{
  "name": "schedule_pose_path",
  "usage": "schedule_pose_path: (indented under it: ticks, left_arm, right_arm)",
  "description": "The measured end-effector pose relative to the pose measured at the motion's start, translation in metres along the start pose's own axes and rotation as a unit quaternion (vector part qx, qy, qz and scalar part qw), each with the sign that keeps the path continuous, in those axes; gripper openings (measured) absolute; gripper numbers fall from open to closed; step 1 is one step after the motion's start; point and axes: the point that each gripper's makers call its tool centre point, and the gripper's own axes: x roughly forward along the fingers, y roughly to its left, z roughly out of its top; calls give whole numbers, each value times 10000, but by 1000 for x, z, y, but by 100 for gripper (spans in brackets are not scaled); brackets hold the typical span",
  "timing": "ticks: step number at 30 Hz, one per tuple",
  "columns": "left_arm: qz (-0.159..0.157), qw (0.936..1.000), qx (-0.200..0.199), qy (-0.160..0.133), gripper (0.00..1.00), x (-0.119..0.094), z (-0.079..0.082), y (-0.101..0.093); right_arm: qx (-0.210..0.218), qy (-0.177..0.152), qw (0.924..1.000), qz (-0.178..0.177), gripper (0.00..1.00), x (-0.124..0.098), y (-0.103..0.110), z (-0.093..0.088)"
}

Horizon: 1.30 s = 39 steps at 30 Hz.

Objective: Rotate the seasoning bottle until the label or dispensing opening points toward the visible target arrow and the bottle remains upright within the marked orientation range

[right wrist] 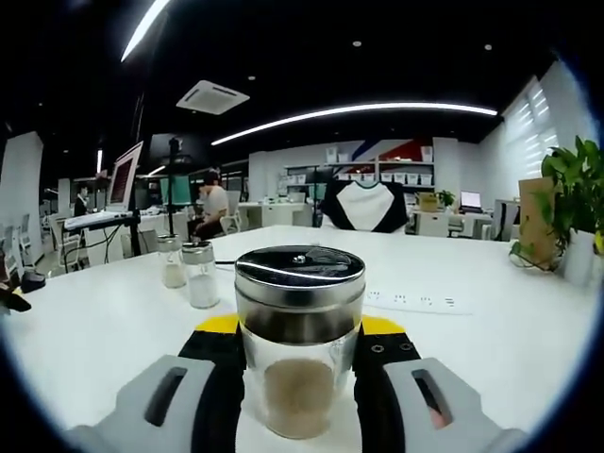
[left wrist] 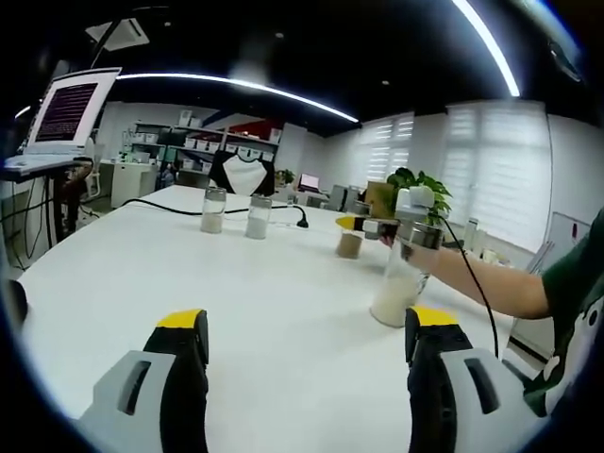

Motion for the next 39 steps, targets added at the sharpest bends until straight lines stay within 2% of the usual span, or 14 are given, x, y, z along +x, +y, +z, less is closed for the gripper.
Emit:
schedule_pose_path:
  ticks: [14,39]
  left_arm:
    - [6,10000,-28,21,90,0,-2,2]
    - [-18,10000,23,-11,90,2,2,3]
  right_arm:
    - [4,137,9999,66,43,-27,1,-4]
    - [-25,254,9994,214,43,-82,30,-14]
